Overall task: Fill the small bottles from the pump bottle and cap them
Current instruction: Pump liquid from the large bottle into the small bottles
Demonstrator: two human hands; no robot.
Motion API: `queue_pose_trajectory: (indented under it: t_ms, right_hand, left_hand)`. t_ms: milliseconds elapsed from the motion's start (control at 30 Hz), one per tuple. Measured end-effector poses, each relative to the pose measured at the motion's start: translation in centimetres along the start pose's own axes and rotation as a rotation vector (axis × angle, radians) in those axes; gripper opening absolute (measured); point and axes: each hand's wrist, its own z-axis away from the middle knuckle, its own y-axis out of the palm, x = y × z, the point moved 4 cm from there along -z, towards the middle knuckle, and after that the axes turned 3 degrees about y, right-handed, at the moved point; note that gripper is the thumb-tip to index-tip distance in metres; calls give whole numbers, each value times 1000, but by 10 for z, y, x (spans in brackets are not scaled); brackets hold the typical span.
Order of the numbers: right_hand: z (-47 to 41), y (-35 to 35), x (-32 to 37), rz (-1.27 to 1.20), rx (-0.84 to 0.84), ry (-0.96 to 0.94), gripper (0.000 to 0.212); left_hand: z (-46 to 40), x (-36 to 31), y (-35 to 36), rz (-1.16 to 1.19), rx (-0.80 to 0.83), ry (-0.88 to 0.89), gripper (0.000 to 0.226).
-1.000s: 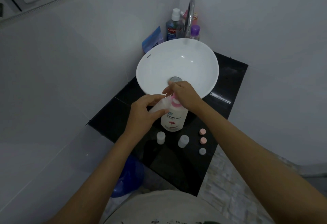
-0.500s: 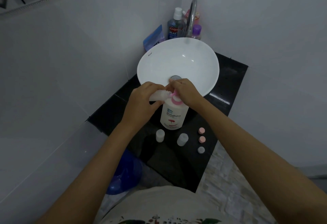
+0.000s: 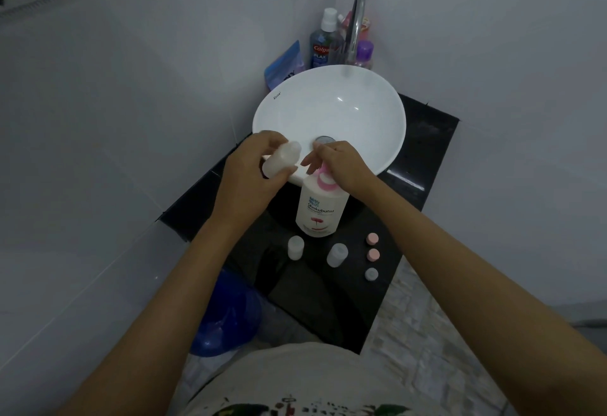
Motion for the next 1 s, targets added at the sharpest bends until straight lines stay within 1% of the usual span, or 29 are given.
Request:
queue_pose_trajectory:
  t_ms: [67, 133, 200, 267, 333, 400, 467, 600, 667, 767, 867, 1000]
  right_hand:
    - [-2, 0, 0, -4, 0, 1, 43]
    - [-3, 0, 1, -17, 3, -5, 43]
    - [-4, 0, 2, -28, 8, -9, 43]
    - [-5, 0, 2, -32, 4, -8, 43]
    - [-6, 0, 2, -38, 2, -2, 43]
    - [-6, 3, 0, -50, 9, 4, 44]
    - [-6, 6, -2, -58, 15, 10, 44]
    - [-4, 6, -3, -65, 14, 13, 44]
    - [-4, 6, -2, -70, 10, 5, 43]
    - [-4, 7, -2, -82, 10, 5, 43]
    - [-3, 6, -2, -86, 10, 7, 44]
    - [-2, 4, -2, -87, 3, 8, 44]
  left_hand:
    - [7, 2, -3, 62, -31, -51, 31]
    - [22, 5, 1, 107, -3, -101, 32]
    - [41, 9, 13, 125, 93, -143, 37]
    - [59, 15, 31, 85, 210, -175, 42]
    - [72, 20, 50, 43, 323, -192, 41]
    - [81, 24, 65, 5, 394, -174, 38]
    - [85, 28, 77, -36, 427, -148, 37]
    - [84, 40, 98, -262, 476, -18, 35]
    - [84, 47, 105, -328, 486, 16, 35]
    - [86, 54, 116, -396, 522, 38, 39]
    - [87, 59, 122, -447, 560, 21, 42]
    - [89, 64, 126, -464, 591, 10, 44]
